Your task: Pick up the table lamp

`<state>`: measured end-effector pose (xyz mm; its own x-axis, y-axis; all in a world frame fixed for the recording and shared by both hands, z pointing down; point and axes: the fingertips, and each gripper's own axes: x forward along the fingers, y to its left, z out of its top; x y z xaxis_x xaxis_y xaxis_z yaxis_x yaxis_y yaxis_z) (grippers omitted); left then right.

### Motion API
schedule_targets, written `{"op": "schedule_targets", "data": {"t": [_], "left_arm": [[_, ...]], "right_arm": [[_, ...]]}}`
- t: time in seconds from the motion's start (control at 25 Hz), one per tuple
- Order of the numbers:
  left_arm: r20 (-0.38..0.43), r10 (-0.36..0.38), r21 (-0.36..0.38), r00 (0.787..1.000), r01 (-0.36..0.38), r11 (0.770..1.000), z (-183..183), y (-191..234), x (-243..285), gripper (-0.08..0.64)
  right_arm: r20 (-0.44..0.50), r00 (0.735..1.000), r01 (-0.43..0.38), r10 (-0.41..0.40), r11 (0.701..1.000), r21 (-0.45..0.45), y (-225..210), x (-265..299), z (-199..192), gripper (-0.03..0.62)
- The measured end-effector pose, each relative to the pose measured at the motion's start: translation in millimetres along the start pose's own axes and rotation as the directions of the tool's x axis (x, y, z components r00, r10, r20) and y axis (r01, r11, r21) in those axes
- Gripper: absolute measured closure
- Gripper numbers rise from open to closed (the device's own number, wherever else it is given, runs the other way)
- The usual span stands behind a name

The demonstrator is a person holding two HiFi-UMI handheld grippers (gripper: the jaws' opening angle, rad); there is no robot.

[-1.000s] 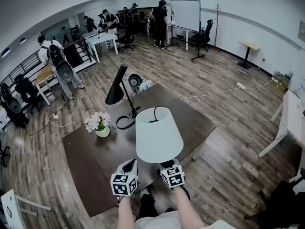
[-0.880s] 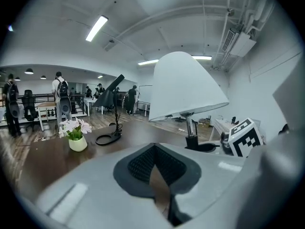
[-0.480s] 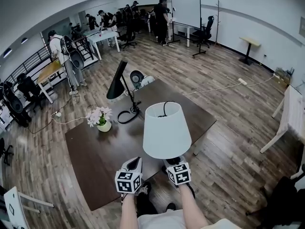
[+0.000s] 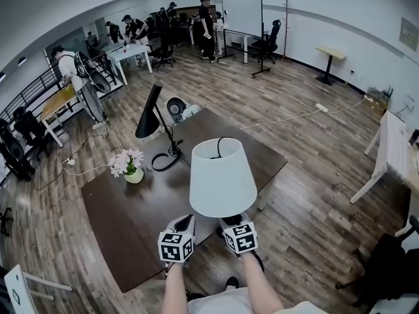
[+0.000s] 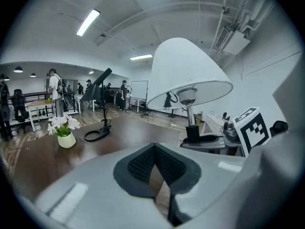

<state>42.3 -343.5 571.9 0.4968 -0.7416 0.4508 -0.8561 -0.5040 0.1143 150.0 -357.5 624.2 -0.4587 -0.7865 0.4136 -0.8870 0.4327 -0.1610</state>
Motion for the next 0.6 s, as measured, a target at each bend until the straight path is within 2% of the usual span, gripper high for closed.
{"op": "schedule_targets", "data": {"t": [0.2,0.44,0.6], "left_arm": [[-0.002,-0.007,-0.023,1.0,0.007,1.0,-7.5,-1.9,-2.0,0.56],[0.006,-0.016,-0.028,1.0,0.016,0.999,-7.9,-5.9,-3.8,0.56],[0.005,-0.023,-0.023,1.0,0.024,0.999,-11.4,-11.6,-5.4,0.56]], "right_arm": [[-0.001,1.0,0.007,-0.007,1.0,-0.001,-0.6,-2.6,-1.4,0.414],[0.006,1.0,-0.002,0.002,1.0,0.015,0.5,-3.5,-2.0,0.414],[0.007,1.0,-0.001,0.001,1.0,-0.005,3.2,-7.1,-2.7,0.414]]}}
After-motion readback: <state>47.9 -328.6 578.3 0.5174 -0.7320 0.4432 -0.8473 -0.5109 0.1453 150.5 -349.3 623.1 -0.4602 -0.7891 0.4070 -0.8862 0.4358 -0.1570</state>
